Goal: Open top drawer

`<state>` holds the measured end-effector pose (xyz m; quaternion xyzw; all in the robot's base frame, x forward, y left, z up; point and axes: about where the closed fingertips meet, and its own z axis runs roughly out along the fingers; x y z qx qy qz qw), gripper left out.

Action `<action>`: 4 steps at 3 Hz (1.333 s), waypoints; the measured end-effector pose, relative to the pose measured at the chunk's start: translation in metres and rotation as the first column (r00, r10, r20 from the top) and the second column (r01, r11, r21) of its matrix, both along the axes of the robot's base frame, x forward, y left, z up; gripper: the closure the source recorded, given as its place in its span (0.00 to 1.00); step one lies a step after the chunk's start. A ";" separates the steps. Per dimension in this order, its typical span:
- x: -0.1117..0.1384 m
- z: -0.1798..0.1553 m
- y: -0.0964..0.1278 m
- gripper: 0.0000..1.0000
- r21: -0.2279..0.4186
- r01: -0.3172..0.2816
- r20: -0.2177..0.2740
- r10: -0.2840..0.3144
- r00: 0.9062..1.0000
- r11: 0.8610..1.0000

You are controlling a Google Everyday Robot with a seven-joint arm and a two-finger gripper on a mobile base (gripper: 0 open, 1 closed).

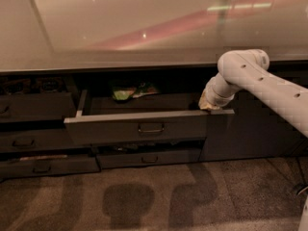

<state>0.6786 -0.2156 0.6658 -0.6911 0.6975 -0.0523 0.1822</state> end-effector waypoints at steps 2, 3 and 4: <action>-0.039 -0.021 -0.009 1.00 0.013 -0.008 -0.020 0.009 1.000 1.000; -0.064 -0.039 -0.012 1.00 0.012 -0.020 -0.047 0.020 0.999 1.000; -0.097 -0.055 -0.020 1.00 -0.012 -0.017 -0.067 0.016 0.998 1.000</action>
Offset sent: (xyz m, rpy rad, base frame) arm -0.1049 -0.0209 -0.0632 0.0084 0.0850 0.0363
